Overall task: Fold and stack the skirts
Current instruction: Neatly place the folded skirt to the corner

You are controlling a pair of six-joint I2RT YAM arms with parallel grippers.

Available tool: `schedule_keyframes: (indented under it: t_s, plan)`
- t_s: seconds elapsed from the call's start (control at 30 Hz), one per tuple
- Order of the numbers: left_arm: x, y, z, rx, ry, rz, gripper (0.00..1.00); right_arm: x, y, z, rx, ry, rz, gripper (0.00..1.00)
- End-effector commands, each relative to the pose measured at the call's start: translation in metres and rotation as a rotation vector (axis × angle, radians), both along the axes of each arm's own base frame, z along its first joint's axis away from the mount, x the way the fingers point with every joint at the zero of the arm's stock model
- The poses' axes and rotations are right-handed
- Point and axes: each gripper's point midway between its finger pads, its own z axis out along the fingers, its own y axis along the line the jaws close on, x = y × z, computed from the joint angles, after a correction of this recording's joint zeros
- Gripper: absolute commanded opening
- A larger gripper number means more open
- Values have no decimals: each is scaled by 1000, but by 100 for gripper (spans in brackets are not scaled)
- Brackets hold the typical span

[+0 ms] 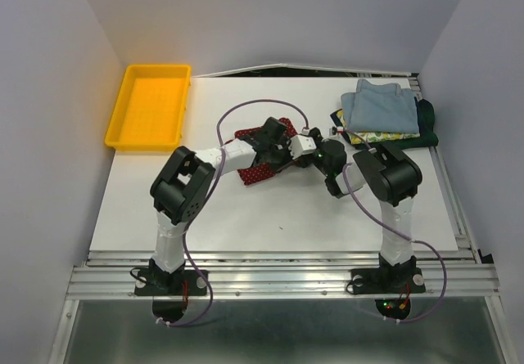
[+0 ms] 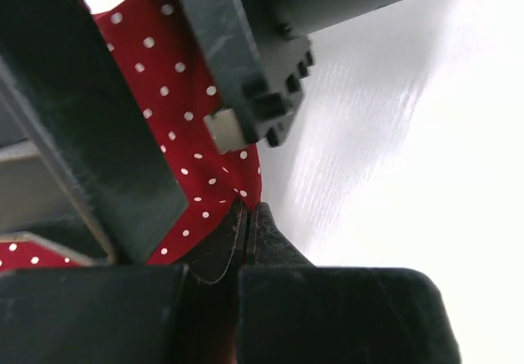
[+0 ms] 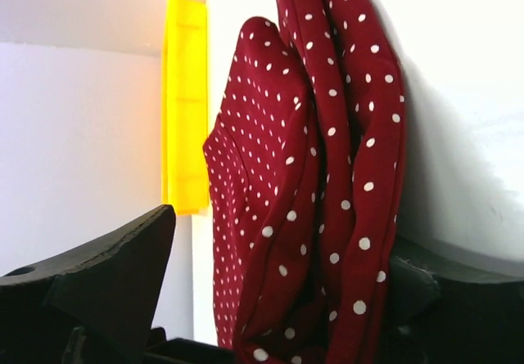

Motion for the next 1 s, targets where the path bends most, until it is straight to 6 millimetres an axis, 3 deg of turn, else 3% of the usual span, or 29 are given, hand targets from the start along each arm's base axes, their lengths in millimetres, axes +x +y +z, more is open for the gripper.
schedule_keyframes:
  t_s: [0.0, 0.1, 0.13, 0.2, 0.23, 0.3, 0.33, 0.37, 0.4, 0.47, 0.5, 0.57, 0.6, 0.63, 0.77, 0.97]
  plan:
    - [3, -13, 13, -54, 16, -24, 0, -26, -24, -109, -236, 235, -41, 71]
    - [1, -13, 14, -55, 21, -24, 0, -24, -27, -110, -303, 191, -23, 54]
    - [2, -12, 18, -61, 15, -22, 2, -22, -30, -109, -330, 175, -30, 39]
    - [-1, -10, 20, -69, 19, -22, 11, -16, -34, -104, -418, 109, -20, 20]
    - [-2, -9, 28, -80, 9, -21, 21, -13, -34, -99, -443, 91, -13, 9]
    - [-6, -4, 34, -96, 24, -15, 28, -5, -35, -88, -537, 22, 21, 3]
    - [-6, -1, 49, -120, 15, -9, 34, 0, -34, -71, -562, -30, 27, 2]
    - [-8, 3, 54, -129, 25, 0, 37, 3, -34, -62, -595, -63, 36, 1]
    - [-6, 12, 73, -169, 29, 29, 40, 7, -38, -56, -667, -96, 51, 1]
    - [-3, 25, 85, -197, 34, 74, 45, 14, -41, -28, -726, -165, 43, 1]
    - [-1, 33, 100, -224, 30, 121, 46, 16, -47, -25, -806, -194, 54, 1]
    - [10, 59, 105, -251, 43, 220, 47, 20, -51, -2, -865, -259, 44, 1]
    - [11, 68, 112, -285, 69, 282, 47, 21, -58, 1, -948, -288, 54, 1]
    - [19, 87, 109, -299, 89, 346, 47, 22, -61, 5, -984, -306, 54, 1]
    - [25, 117, 102, -368, 192, 480, 47, 24, -74, 16, -1160, -405, 70, 1]
    - [14, 118, 60, -425, 425, 604, 47, 21, -63, 34, -1211, -550, 142, 1]
